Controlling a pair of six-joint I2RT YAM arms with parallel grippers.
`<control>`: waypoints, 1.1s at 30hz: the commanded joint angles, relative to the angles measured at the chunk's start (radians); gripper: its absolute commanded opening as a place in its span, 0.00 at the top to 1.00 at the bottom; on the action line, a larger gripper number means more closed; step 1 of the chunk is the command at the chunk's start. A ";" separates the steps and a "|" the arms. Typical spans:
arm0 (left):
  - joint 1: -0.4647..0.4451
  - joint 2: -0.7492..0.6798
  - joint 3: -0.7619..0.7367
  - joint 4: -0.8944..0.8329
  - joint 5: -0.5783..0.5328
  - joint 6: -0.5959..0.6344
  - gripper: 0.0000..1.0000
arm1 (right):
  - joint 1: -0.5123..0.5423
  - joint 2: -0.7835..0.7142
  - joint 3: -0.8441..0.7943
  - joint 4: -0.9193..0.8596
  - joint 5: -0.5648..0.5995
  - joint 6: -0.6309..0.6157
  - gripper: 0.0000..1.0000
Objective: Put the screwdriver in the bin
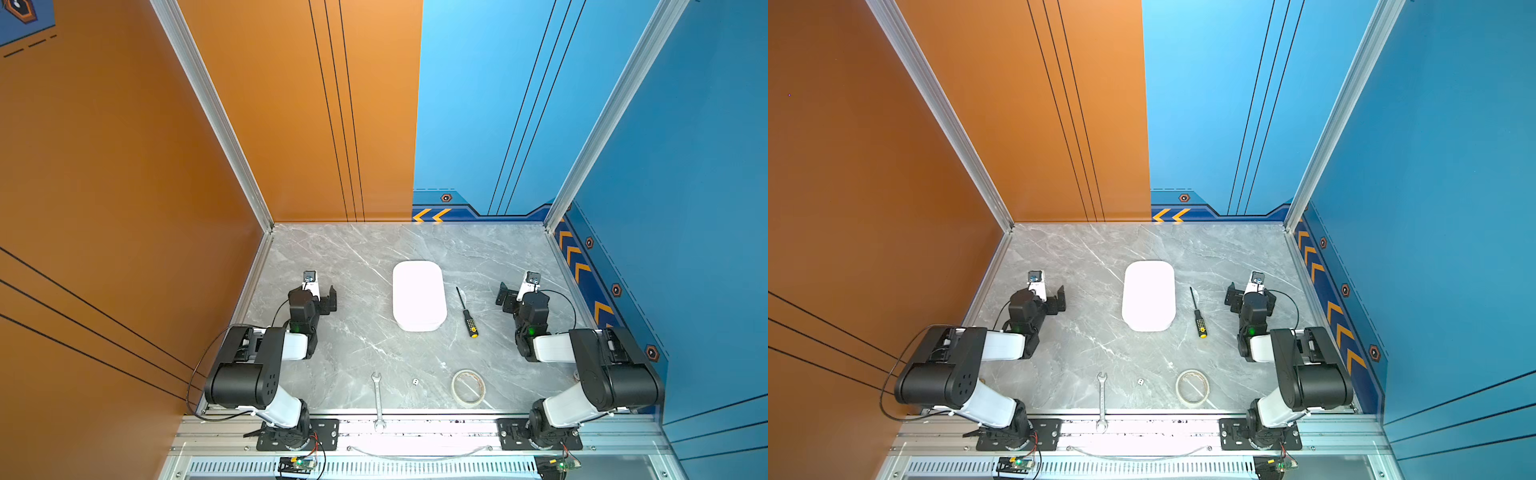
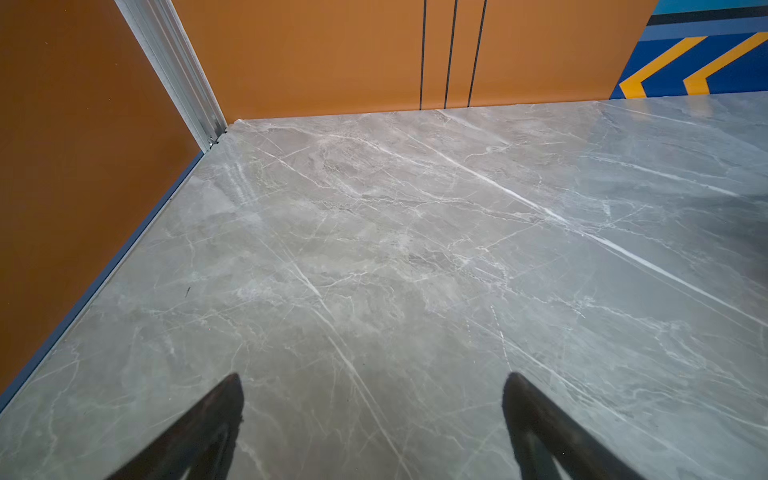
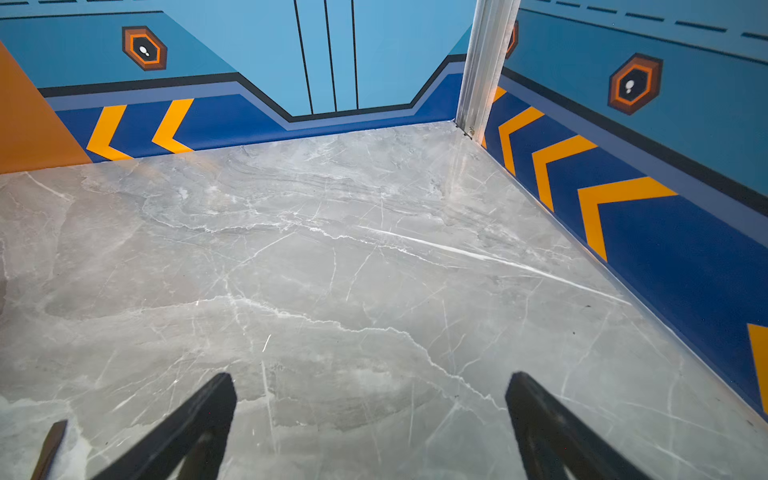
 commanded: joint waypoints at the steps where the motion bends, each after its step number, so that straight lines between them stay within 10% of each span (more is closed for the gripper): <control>1: 0.000 0.013 0.010 0.002 -0.008 -0.009 0.02 | -0.001 0.007 0.016 -0.019 0.006 -0.018 0.00; 21: -0.035 -0.149 0.127 -0.329 0.047 0.053 0.02 | 0.051 -0.136 0.015 -0.125 0.136 -0.039 0.00; 33: -0.063 -0.212 0.241 -0.444 0.308 -0.105 0.02 | 0.061 -0.470 0.307 -1.006 -0.058 0.110 0.00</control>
